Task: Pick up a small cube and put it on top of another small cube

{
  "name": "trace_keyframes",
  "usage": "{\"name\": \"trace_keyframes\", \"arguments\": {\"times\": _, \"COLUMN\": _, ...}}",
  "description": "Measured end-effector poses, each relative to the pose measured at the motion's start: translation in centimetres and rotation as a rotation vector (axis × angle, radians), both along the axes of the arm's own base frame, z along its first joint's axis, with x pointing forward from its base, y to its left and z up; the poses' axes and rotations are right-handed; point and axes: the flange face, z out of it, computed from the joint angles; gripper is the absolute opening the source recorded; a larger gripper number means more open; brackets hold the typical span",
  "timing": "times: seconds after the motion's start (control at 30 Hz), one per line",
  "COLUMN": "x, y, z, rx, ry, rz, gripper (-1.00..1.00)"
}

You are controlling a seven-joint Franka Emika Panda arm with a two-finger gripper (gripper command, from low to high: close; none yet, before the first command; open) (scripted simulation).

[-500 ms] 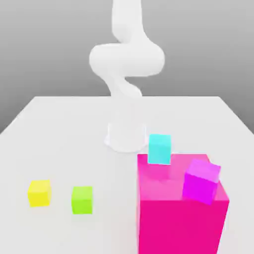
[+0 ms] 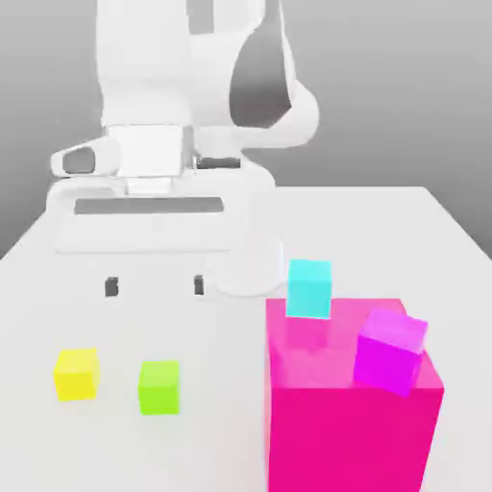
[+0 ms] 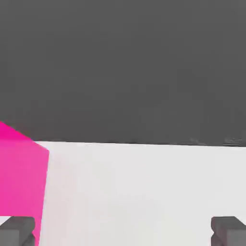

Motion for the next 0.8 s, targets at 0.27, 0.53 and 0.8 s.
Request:
{"name": "trace_keyframes", "arguments": {"times": 0.27, "x": -5.3, "y": -1.8, "z": -11.6, "rx": -0.014, "ry": 0.165, "rz": 0.015, "gripper": 0.0}}
{"name": "trace_keyframes", "arguments": {"times": 0.53, "x": -5.7, "y": -1.7, "z": -15.6, "rx": -0.01, "ry": 0.169, "rz": 0.014, "gripper": -1.0}}
{"name": "trace_keyframes", "arguments": {"times": 0.8, "x": -5.4, "y": -1.8, "z": -12.5, "rx": -0.013, "ry": 0.167, "rz": 0.016, "gripper": -1.0}}
